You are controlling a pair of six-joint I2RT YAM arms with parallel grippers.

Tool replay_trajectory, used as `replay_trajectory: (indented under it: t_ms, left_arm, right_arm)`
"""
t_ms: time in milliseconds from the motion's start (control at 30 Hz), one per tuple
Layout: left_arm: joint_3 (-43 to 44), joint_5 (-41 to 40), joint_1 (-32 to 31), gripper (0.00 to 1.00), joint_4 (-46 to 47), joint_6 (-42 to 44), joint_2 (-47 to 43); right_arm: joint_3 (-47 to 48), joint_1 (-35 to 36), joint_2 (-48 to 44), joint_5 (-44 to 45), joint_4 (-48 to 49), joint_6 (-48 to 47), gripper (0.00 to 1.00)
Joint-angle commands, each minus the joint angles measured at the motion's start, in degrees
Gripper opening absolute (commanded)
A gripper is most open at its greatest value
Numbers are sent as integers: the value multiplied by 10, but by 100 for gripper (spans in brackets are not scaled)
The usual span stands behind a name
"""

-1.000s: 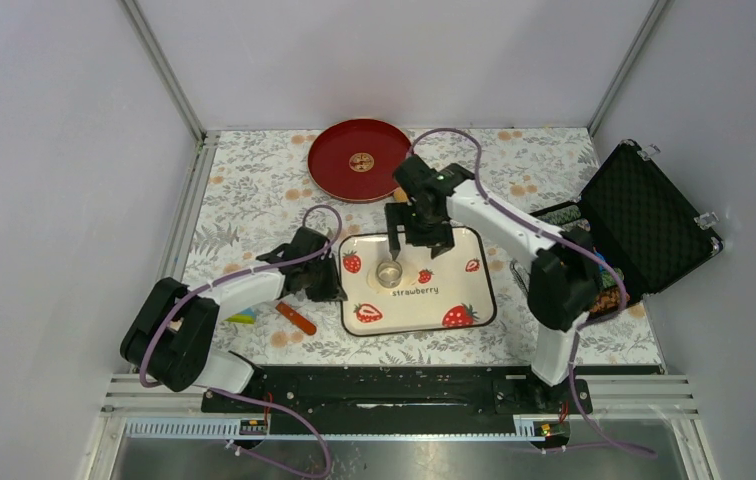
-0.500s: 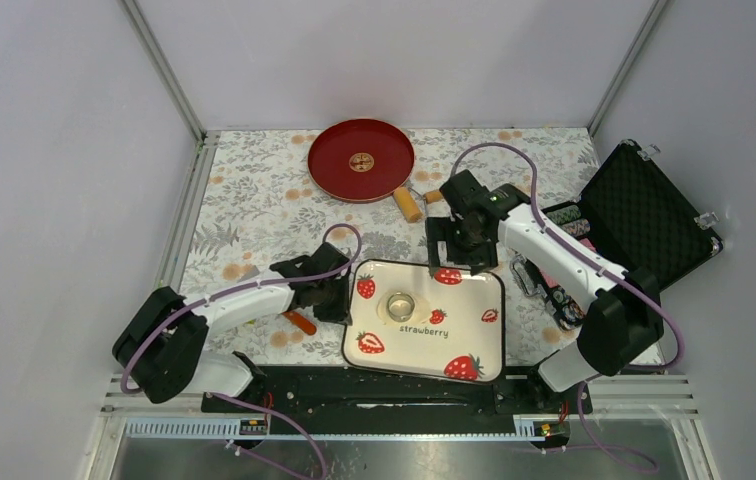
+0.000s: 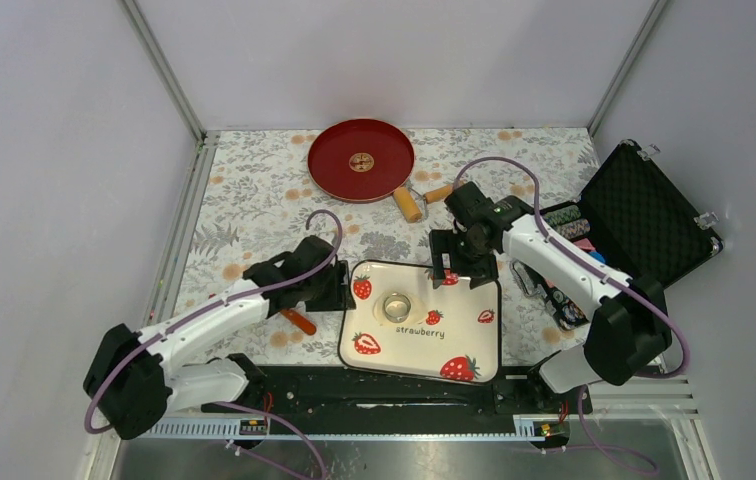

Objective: Roll out the dumpling wrappers from the dough

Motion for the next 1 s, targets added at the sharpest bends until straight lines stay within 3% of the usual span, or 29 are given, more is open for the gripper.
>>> replay_trajectory:
  t_ms: [0,367,967]
  left_arm:
    - [30,16,5,52,40,-21,-32]
    - [0,198,66,52,188,-53,4]
    - [29,213,63,35,193,-23,139]
  right_arm:
    - [-20,-12,-9,-57,34,-12,87]
    - [-91,-53,24,-178,138,19,71]
    - [-67,-61,95,-203,152,15,51]
